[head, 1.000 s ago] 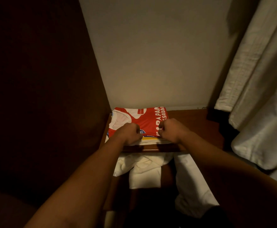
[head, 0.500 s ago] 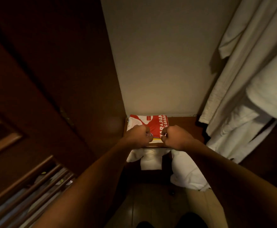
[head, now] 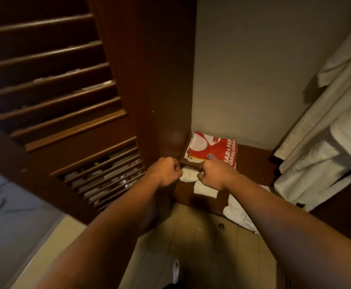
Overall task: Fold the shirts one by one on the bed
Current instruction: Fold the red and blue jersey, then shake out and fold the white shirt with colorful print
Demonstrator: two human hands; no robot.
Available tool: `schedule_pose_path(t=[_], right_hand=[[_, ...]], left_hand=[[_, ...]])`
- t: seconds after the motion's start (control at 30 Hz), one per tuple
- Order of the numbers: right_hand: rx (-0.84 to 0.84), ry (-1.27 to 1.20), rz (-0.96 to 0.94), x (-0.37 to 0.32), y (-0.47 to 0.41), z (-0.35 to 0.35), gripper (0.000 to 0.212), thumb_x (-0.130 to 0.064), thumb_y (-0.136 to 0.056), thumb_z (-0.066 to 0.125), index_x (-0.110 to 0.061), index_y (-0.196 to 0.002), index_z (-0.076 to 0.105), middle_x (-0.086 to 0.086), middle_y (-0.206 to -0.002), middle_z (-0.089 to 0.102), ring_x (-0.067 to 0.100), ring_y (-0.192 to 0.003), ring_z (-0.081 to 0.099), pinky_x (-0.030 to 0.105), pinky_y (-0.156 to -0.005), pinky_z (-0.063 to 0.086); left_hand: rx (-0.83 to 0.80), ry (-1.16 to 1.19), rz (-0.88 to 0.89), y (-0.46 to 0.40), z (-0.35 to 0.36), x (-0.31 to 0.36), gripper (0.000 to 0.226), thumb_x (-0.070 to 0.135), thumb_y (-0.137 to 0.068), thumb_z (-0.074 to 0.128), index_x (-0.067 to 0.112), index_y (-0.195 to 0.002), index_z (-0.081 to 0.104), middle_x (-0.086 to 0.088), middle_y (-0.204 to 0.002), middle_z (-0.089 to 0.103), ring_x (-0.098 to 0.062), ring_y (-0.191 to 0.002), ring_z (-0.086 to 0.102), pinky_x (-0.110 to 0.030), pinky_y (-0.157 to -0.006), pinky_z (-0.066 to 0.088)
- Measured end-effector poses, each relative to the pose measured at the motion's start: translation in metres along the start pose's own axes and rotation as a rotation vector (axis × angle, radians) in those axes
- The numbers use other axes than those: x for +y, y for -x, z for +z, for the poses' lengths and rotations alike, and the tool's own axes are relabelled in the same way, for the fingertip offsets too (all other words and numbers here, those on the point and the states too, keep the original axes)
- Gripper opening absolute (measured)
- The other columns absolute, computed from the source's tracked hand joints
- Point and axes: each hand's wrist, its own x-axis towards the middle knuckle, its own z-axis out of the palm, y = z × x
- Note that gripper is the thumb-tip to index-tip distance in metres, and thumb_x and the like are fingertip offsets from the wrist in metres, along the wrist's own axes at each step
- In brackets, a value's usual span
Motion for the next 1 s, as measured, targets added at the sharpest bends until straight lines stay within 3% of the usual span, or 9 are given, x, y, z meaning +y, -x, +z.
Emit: schedule_pose_path(t=[0.23, 0.37, 0.53, 0.7, 0.8, 0.9, 1.0], right_hand=[[-0.072, 0.057, -0.197, -0.095, 0.02, 0.039, 0.029, -0.034, -0.096, 0.053, -0.016, -0.111, 0.07, 0.011, -0.112, 0.07, 0.033, -0.107, 0.064, 0.035, -0.085, 0.051], [-0.147, 0.033, -0.316, -0.159, 0.018, 0.062, 0.024, -0.033, -0.097, 0.053, -0.024, -0.108, 0.072, 0.001, -0.106, 0.07, 0.022, -0.096, 0.064, 0.036, -0.083, 0.055], [-0.255, 0.089, -0.533, -0.252, 0.006, 0.104, 0.015, -0.033, -0.101, 0.053, -0.027, -0.105, 0.067, -0.008, -0.091, 0.063, 0.011, -0.083, 0.062, 0.027, -0.063, 0.045], [-0.352, 0.166, -0.71, -0.367, -0.012, 0.148, 0.023, -0.033, -0.101, 0.053, -0.024, -0.116, 0.067, -0.005, -0.098, 0.067, 0.011, -0.086, 0.064, 0.038, -0.079, 0.058], [-0.351, 0.263, -0.779, -0.421, -0.023, 0.166, 0.027, -0.035, -0.1, 0.052, -0.021, -0.115, 0.068, -0.001, -0.102, 0.068, 0.016, -0.088, 0.064, 0.041, -0.08, 0.058], [-0.358, 0.337, -0.823, -0.479, -0.036, 0.185, 0.029, -0.038, -0.098, 0.051, -0.023, -0.117, 0.066, 0.001, -0.11, 0.067, 0.019, -0.094, 0.062, 0.039, -0.081, 0.056], [-0.397, 0.37, -0.838, -0.528, -0.049, 0.198, 0.029, -0.038, -0.098, 0.052, -0.024, -0.12, 0.065, 0.001, -0.111, 0.067, 0.02, -0.096, 0.062, 0.04, -0.084, 0.056]], left_hand=[[0.018, 0.183, -0.21, 0.117, 0.011, -0.097, 0.006, 0.029, -0.099, 0.06, 0.026, -0.095, 0.063, -0.002, -0.095, 0.067, -0.017, -0.088, 0.065, -0.041, -0.088, 0.056], [0.107, 0.213, -0.335, 0.175, 0.005, -0.164, 0.01, 0.029, -0.099, 0.06, 0.026, -0.089, 0.061, 0.002, -0.09, 0.065, -0.012, -0.082, 0.062, -0.029, -0.073, 0.05], [0.23, 0.249, -0.527, 0.239, 0.002, -0.246, 0.011, 0.03, -0.096, 0.06, 0.021, -0.095, 0.067, 0.0, -0.095, 0.067, -0.011, -0.079, 0.06, -0.023, -0.062, 0.044], [0.295, 0.266, -0.698, 0.29, 0.007, -0.342, 0.012, 0.034, -0.097, 0.064, 0.024, -0.103, 0.067, 0.002, -0.104, 0.065, -0.009, -0.086, 0.058, -0.021, -0.07, 0.045], [0.298, 0.292, -0.751, 0.307, -0.004, -0.38, 0.015, 0.032, -0.098, 0.063, 0.02, -0.107, 0.066, 0.0, -0.104, 0.064, -0.01, -0.089, 0.06, -0.023, -0.073, 0.049], [0.356, 0.34, -0.818, 0.332, -0.022, -0.415, 0.02, 0.034, -0.097, 0.064, 0.018, -0.108, 0.068, 0.001, -0.104, 0.065, -0.013, -0.093, 0.064, -0.033, -0.082, 0.058], [0.383, 0.351, -0.87, 0.356, -0.037, -0.447, 0.021, 0.035, -0.097, 0.065, 0.02, -0.111, 0.067, 0.002, -0.105, 0.064, -0.011, -0.091, 0.062, -0.028, -0.077, 0.054]])
